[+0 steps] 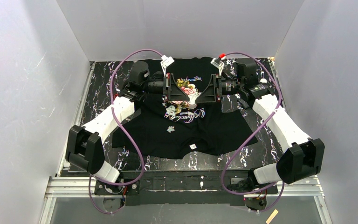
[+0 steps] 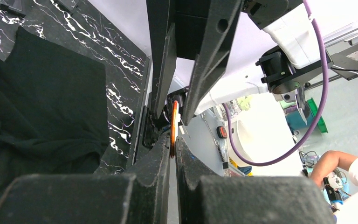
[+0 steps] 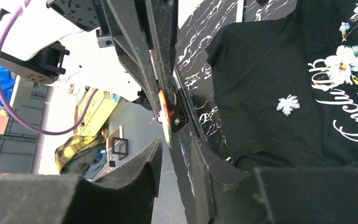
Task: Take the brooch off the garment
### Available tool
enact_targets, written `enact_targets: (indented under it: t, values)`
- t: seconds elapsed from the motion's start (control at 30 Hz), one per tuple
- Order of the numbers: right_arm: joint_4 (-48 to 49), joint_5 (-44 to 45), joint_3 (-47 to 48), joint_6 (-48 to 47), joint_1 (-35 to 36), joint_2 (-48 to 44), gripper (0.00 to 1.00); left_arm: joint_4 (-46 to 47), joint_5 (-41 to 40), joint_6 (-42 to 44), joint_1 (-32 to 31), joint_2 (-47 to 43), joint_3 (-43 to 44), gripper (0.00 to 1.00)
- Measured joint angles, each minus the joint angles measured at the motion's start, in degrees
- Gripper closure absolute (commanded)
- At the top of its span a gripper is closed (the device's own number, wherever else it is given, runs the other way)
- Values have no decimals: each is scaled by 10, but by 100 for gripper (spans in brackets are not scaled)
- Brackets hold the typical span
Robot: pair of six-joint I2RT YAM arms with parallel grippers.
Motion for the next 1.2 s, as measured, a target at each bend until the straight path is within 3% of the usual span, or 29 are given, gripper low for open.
enact_targets:
  t: [0.4, 0.47, 0.53, 0.57, 0.6, 0.73, 0.8, 0.97, 1.2]
  values:
    - [37, -9, -10, 24, 0, -1, 70, 11, -2, -11, -9, -7, -5, 100]
    - [39, -12, -13, 29, 0, -2, 78, 12, -3, -13, -10, -7, -9, 100]
    - [40, -14, -13, 31, 0, -2, 99, 13, -5, -14, -10, -7, -9, 100]
    - [42, -18, -13, 33, 0, -2, 99, 13, -6, -14, -10, -7, -9, 100]
    - [45, -21, -13, 33, 0, -3, 99, 13, -7, -15, -10, -7, -9, 97]
    - [50, -20, -14, 33, 0, -3, 99, 16, -10, -18, -10, -7, -10, 55]
    - [44, -16, -14, 27, 0, -3, 99, 14, -12, -15, -8, -8, -11, 48]
    - [-2, -3, -13, -1, 0, -3, 99, -63, -36, 48, 5, -20, -6, 41]
    - [-27, -2, -13, -17, 2, -4, 99, -188, -70, 145, 4, -24, 41, 45]
